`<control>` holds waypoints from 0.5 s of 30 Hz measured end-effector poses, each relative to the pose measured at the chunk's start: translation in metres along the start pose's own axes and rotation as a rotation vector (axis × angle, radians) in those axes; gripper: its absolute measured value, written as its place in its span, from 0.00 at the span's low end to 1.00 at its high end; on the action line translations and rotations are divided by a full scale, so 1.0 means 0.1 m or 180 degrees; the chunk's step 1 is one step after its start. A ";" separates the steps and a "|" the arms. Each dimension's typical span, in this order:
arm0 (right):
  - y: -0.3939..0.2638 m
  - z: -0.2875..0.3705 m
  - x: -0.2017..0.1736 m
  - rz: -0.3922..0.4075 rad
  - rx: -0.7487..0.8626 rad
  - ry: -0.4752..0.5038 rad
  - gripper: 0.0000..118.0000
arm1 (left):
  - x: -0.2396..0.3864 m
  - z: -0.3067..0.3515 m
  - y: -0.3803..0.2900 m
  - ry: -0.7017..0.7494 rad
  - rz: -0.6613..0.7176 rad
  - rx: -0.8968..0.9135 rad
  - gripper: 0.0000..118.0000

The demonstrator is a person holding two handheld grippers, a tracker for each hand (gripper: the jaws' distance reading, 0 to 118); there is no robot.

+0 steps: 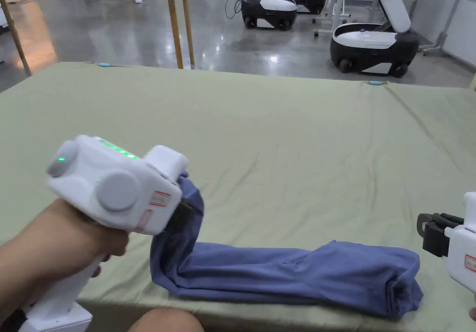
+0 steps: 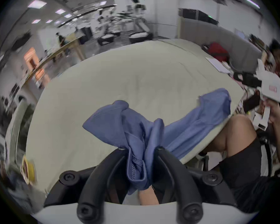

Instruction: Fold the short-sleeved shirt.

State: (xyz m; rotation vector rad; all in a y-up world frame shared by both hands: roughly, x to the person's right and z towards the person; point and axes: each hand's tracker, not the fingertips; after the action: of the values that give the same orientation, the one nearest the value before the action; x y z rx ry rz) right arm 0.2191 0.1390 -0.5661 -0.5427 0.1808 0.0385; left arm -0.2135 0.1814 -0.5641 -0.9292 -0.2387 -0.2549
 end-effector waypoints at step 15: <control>-0.15 0.22 0.25 -0.0067 -0.0056 -0.0174 0.01 | 1.28 -1.29 0.03 -0.0277 -0.0601 -0.0694 0.24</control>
State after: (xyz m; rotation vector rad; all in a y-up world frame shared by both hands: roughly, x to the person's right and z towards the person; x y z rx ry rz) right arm 0.2489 0.1370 -0.5440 -0.5606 0.1216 0.0346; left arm -0.0799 0.0636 -0.6009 -1.1363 -0.3853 -0.4214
